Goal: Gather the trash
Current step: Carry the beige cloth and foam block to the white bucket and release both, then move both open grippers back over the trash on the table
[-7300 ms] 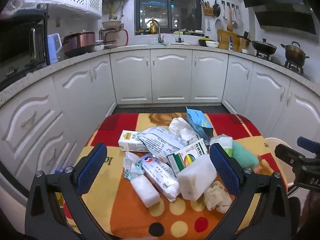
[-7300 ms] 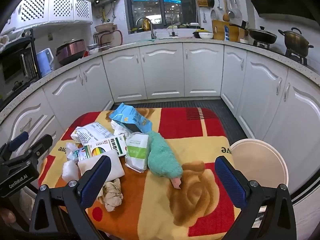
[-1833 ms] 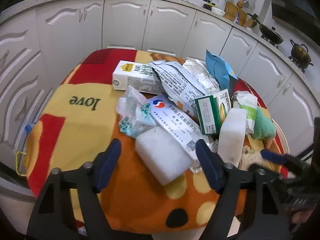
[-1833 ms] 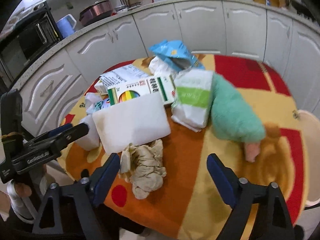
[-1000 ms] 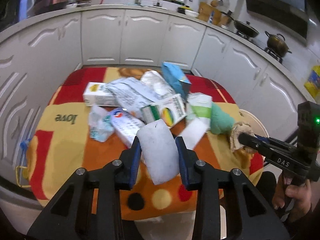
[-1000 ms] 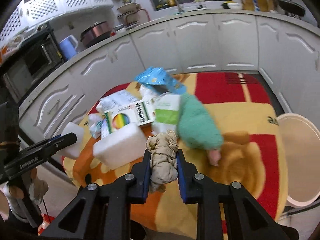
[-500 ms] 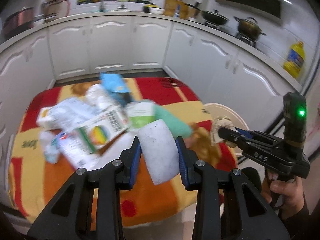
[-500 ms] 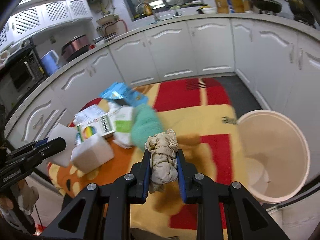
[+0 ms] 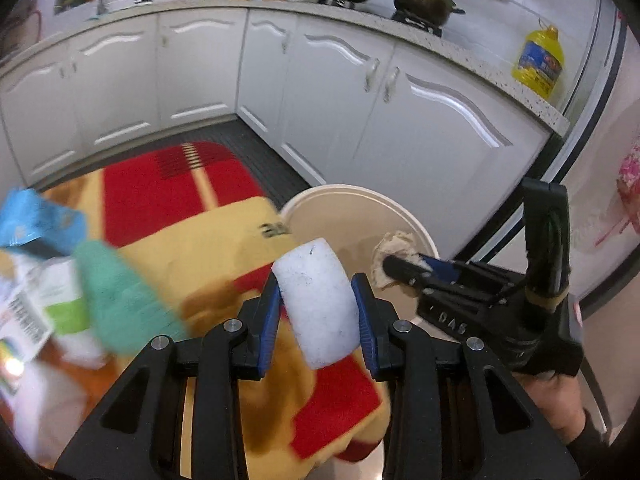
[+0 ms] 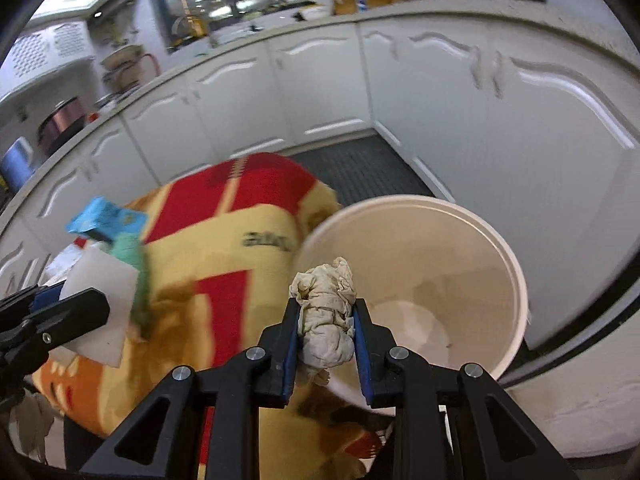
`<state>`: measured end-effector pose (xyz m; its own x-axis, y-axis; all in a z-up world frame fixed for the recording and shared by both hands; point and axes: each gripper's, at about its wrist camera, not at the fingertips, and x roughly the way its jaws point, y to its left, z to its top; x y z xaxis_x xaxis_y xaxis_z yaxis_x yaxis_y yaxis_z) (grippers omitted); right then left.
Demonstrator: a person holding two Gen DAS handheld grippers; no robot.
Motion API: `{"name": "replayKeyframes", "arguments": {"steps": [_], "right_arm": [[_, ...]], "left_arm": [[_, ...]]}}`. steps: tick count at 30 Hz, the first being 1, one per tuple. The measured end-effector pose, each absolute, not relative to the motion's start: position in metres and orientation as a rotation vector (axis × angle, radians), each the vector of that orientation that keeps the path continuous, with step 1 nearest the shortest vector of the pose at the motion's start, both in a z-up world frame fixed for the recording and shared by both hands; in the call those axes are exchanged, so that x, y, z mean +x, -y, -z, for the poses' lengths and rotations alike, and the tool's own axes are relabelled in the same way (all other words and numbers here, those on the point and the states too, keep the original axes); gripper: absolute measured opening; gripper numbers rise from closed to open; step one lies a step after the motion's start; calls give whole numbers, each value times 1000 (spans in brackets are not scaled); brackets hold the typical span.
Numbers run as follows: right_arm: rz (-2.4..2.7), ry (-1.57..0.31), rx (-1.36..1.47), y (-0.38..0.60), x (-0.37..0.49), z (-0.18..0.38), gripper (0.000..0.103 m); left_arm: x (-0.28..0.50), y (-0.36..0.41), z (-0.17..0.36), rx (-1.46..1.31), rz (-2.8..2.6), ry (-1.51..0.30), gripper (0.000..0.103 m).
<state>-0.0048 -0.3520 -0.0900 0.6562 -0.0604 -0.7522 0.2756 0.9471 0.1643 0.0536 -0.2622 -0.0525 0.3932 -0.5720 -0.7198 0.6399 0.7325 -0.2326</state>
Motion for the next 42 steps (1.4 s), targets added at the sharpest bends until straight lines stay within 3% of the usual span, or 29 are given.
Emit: {"name": "replayKeyframes", "arguments": {"steps": [5,7,8,10,17,29,42], "right_arm": [[244,-861,303,384,5,104,23],[262,-862,313,395,7,107,24],[273,-863,320,401,8,108,28],[296,-866,326,409,10,110,50],[308,-872,366,421,0,116,52],[275,-815,381,401,-14,96,57],[175,-721,274,323,-19,46,71]], "left_arm": [[73,301,68,97,776,-893,35],[82,312,74,89,781,-905,42],[86,317,77,87,779,-914,45],[94,326,87,94,777,-940,49],[103,332,104,93,811,-1003,63],[84,283,83,152,696,-902,63],[48,210,49,149,598,-790,63]]}}
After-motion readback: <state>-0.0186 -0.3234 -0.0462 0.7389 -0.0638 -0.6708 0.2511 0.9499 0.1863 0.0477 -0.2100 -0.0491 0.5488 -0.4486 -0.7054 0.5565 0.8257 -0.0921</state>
